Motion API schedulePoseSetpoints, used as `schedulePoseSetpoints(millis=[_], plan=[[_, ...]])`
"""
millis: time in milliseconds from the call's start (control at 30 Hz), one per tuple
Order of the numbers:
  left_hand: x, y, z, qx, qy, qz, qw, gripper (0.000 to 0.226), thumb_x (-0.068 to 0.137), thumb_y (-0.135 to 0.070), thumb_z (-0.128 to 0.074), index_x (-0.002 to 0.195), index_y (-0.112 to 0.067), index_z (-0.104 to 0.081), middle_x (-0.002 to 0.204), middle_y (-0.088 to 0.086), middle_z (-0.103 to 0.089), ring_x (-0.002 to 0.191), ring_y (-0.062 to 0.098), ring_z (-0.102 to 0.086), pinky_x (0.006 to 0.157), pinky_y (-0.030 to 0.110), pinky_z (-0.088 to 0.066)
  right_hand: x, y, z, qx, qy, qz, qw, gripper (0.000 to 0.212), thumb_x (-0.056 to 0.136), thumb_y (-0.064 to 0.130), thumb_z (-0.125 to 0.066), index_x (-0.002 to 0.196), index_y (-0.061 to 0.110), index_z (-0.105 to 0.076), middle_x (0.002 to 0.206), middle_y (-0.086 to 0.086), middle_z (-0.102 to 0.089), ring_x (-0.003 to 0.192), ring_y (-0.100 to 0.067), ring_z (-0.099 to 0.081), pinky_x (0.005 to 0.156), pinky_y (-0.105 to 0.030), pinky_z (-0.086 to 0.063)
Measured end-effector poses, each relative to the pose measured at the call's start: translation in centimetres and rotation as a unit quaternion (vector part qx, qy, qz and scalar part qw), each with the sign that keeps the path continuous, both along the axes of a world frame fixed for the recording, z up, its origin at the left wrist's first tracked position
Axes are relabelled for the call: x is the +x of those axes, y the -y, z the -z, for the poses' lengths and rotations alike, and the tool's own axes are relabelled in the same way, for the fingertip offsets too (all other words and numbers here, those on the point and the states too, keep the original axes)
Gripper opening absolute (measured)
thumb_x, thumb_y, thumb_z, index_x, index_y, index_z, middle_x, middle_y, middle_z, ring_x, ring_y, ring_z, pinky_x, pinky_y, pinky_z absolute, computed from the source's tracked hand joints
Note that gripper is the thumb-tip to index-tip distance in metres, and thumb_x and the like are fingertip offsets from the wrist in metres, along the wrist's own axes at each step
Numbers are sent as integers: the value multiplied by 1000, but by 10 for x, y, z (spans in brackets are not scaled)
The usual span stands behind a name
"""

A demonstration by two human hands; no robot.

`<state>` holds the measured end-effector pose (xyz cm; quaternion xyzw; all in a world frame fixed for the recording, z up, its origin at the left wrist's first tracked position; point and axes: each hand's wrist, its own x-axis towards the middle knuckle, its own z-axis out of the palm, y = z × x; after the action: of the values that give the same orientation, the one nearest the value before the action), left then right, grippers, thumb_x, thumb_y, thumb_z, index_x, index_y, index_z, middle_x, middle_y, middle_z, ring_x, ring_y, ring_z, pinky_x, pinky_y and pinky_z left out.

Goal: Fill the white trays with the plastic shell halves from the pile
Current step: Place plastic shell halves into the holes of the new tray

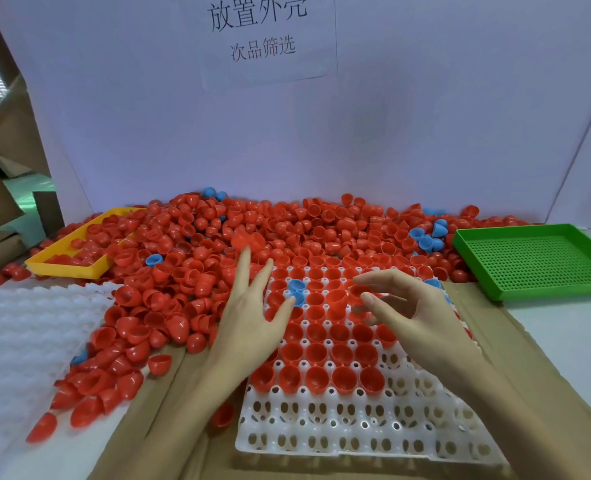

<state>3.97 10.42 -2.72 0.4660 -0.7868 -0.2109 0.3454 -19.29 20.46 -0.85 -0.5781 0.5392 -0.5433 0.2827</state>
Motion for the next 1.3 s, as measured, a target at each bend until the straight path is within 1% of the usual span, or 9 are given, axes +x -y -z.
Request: schedulePoseSetpoints(millis=[67,167,300,400,567,800,933,1133,1300], plan=[[0,0,0,0,-12,-42,999,78,102,-42,-62,166,-19,-24,174,-10,12,161,9,1,130,34,-11,1,0,0,0,-4,-2,1000,22,98,15,-70,116,29,-74,111,5,-77,97,-16,-78,83,-30,-63],[3,4,-1,63,-36,-48,996,91,102,-44,-61,168,-18,-5,174,0,-11,158,22,-24,127,44,-29,3,-1,1,3,-14,-2,1000,23,98,15,-71,116,30,-73,112,8,-76,97,-14,-78,84,-31,-64],[3,4,3,15,-12,-52,998,72,101,-34,-66,161,-12,-35,138,-6,-33,133,18,-47,109,26,-41,4,-1,0,8,-25,-3,1000,23,98,17,-71,116,31,-73,112,11,-76,99,-12,-77,85,-34,-64],[0,-1,-1,-40,-57,-19,997,47,101,-25,-68,146,-17,-59,130,-8,-45,124,13,-53,110,35,-48,4,-2,0,8,-30,-2,1000,23,97,18,-72,116,32,-73,113,11,-76,98,-12,-77,87,-34,-64],[-7,-17,-12,-79,-88,159,980,26,99,-33,-71,124,-27,-71,117,-15,-67,110,11,-69,95,23,-54,5,-2,1,10,-24,-17,1000,27,97,17,-72,120,31,-72,120,9,-74,105,-12,-75,89,-34,-63],[-15,-23,-4,4,-149,169,974,37,95,-24,-78,123,-32,-57,115,-15,-72,105,10,-73,94,23,-57,3,-2,0,22,-36,-64,997,27,100,14,-68,123,28,-70,114,5,-77,106,-14,-75,91,-38,-63],[-11,-22,-8,38,-117,210,970,47,101,-19,-70,139,-36,-50,125,-17,-71,118,14,-68,103,31,-54,2,-7,-8,13,-82,-133,988,39,105,13,-61,136,37,-65,102,3,-80,91,-9,-76,81,-22,-59],[-12,-23,-5,22,-79,247,965,53,103,-22,-67,147,-41,-46,139,-24,-63,129,4,-61,108,28,-50,3,-6,-2,5,-216,-83,973,21,94,23,-77,113,31,-78,97,19,-77,90,-3,-74,78,-21,-60],[-8,-14,-2,-55,-68,189,978,31,104,-28,-65,133,-38,-61,129,-19,-62,120,10,-64,100,23,-51,-26,-11,-20,42,-197,-97,975,14,93,27,-78,104,34,-80,96,13,-79,89,-8,-75,77,-23,-61]])
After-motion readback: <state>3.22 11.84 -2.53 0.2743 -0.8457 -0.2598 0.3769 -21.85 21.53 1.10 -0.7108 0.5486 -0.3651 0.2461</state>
